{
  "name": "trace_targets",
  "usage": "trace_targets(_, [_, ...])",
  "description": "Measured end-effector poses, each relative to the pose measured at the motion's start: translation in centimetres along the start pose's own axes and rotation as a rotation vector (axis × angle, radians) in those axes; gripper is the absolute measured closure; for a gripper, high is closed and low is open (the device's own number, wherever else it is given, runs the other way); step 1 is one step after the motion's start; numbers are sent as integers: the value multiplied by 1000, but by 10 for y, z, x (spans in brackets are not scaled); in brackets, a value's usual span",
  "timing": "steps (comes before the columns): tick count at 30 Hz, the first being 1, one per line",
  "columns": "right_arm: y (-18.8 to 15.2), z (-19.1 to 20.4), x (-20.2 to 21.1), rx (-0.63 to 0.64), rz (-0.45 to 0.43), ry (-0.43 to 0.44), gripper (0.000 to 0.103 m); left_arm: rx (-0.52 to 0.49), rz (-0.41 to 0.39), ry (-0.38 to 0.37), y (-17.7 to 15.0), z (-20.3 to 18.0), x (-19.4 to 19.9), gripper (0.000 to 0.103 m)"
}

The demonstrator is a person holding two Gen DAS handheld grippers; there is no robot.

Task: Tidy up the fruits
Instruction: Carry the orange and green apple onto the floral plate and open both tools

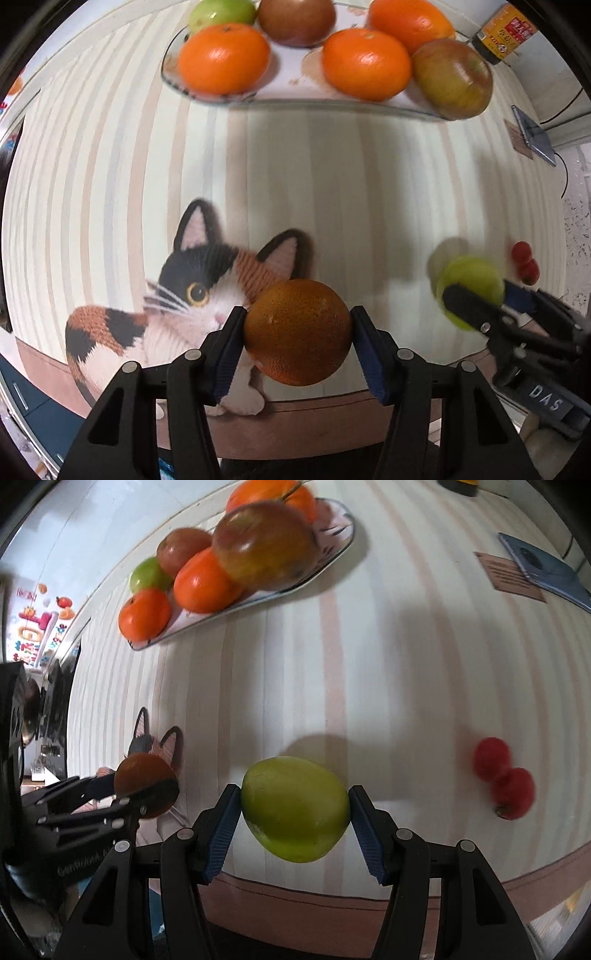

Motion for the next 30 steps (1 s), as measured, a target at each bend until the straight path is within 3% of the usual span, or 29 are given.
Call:
trace_targets(16, [1,7,-1,46,45,-38,40,16,-10,-32,7,5,0,49])
trace_targets(24, [11,7,9,-52,25,95,40,31,-91,-82,18,15,54,49])
trace_targets(30, [41,15,42,-94,-33,202,40,44,-181,-97,58,35,101,49])
Point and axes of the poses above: each gripper's, at about its wrist camera, not at the fingertips, and x roughly against the way its jaws point, z to its left, y to its top, the point moved 3 cm from there along -x, roughly the way its jaws point, and after that the axes turned 6 degrees about z, right-handed, at the moved point
